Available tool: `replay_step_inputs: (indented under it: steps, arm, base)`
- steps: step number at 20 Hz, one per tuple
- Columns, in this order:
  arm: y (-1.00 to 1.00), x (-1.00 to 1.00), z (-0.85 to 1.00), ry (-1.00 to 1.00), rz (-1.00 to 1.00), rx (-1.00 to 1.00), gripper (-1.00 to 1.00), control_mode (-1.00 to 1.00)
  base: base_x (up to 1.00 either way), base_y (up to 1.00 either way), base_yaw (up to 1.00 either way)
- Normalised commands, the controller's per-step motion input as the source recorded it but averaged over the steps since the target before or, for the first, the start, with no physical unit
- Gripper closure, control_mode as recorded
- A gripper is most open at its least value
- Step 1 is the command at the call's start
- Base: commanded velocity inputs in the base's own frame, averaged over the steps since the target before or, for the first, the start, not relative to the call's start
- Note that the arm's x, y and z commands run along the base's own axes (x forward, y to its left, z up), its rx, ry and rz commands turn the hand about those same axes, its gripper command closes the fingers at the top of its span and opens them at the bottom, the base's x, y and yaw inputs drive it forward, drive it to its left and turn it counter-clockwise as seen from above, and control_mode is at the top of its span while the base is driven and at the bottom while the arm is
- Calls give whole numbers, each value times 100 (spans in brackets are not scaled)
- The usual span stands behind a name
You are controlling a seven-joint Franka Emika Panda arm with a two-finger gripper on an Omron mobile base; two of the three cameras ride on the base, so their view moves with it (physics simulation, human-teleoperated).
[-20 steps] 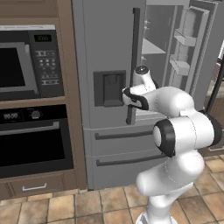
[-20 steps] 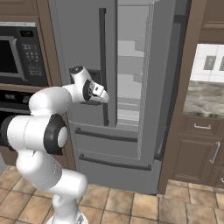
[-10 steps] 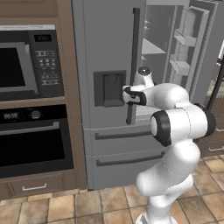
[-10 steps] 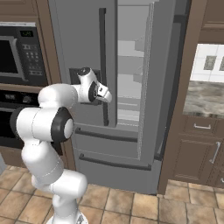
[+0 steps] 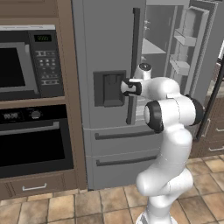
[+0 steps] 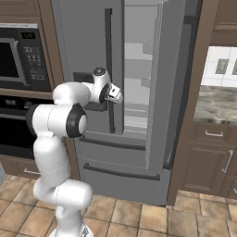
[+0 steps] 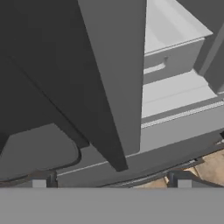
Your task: Place one of the steaks on the plate and the other in the bowl. Then place the bowl in the fridge.
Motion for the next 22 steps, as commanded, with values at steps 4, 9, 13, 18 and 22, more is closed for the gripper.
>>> replay_step_inputs:
  steps: [4, 9, 13, 18, 22]
  arm:
    - [-3, 77, 0, 0, 5, -9, -100, -100]
    - [3, 31, 0, 0, 0, -10, -100, -100]
    - [34, 27, 0, -1, 0, -3, -100, -100]
    - [23, 4, -1, -31, 0, 0, -100, -100]
    - [5, 1, -6, -41, 0, -2, -100, -100]
  base:
    - [0, 0, 0]
    - [0, 0, 0]
    - [0, 0, 0]
    - [0, 0, 0]
    - [0, 0, 0]
